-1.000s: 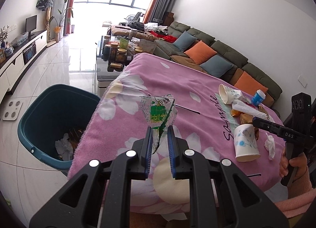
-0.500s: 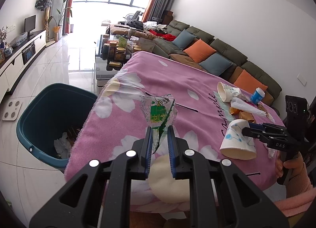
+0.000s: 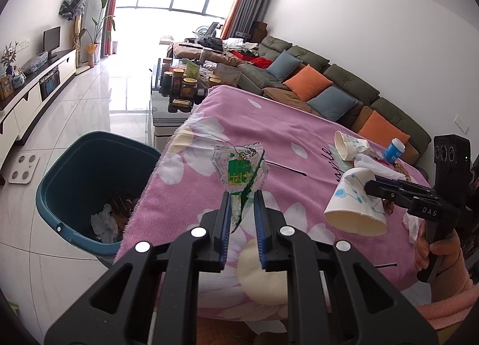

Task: Collect trash
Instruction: 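Carry the clear wrapper with the left tool while the right tool carries the paper cup toward the teal bin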

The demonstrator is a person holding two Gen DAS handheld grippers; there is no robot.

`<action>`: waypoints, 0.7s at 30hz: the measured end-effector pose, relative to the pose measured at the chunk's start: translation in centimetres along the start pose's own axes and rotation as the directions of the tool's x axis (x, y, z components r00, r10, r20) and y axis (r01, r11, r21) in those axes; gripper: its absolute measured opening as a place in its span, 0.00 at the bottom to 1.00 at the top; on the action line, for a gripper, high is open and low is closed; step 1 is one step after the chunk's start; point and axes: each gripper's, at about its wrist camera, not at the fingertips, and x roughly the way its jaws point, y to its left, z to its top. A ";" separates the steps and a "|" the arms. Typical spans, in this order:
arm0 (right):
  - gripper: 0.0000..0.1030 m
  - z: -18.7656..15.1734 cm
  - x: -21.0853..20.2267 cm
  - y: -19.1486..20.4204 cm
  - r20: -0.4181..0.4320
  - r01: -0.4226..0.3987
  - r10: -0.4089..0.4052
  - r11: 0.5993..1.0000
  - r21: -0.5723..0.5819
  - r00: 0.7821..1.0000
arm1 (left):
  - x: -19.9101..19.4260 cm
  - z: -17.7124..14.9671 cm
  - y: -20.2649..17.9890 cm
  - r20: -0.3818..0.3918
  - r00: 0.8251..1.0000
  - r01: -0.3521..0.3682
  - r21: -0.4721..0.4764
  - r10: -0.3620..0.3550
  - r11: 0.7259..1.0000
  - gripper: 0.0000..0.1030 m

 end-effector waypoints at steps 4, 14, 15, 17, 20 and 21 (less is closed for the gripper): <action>0.30 1.7 0.9 1.6 0.021 -0.040 0.041 0.999 -0.020 0.999 | -0.8 0.3 0.9 0.017 0.999 -0.031 -0.011 0.031 0.999 0.15; 0.30 5.7 5.8 6.6 0.002 -0.140 0.141 0.985 -0.105 0.990 | -2.3 1.0 4.5 0.047 0.990 -0.128 -0.062 0.131 0.990 0.15; 0.30 6.0 6.3 7.1 -0.002 -0.149 0.149 0.983 -0.110 0.989 | -2.4 1.1 4.9 0.047 0.989 -0.135 -0.069 0.138 0.989 0.15; 0.30 6.7 7.3 8.0 -0.010 -0.163 0.163 0.979 -0.120 0.987 | -2.6 1.2 5.6 0.048 0.986 -0.155 -0.081 0.159 0.985 0.15; 0.30 7.4 8.6 9.3 -0.021 -0.180 0.179 0.974 -0.135 0.984 | -2.8 1.3 6.8 0.047 0.982 -0.180 -0.101 0.185 0.979 0.15; 0.30 7.7 9.0 9.6 -0.024 -0.185 0.183 0.973 -0.140 0.983 | -2.8 1.3 7.2 0.045 0.980 -0.188 -0.107 0.194 0.976 0.15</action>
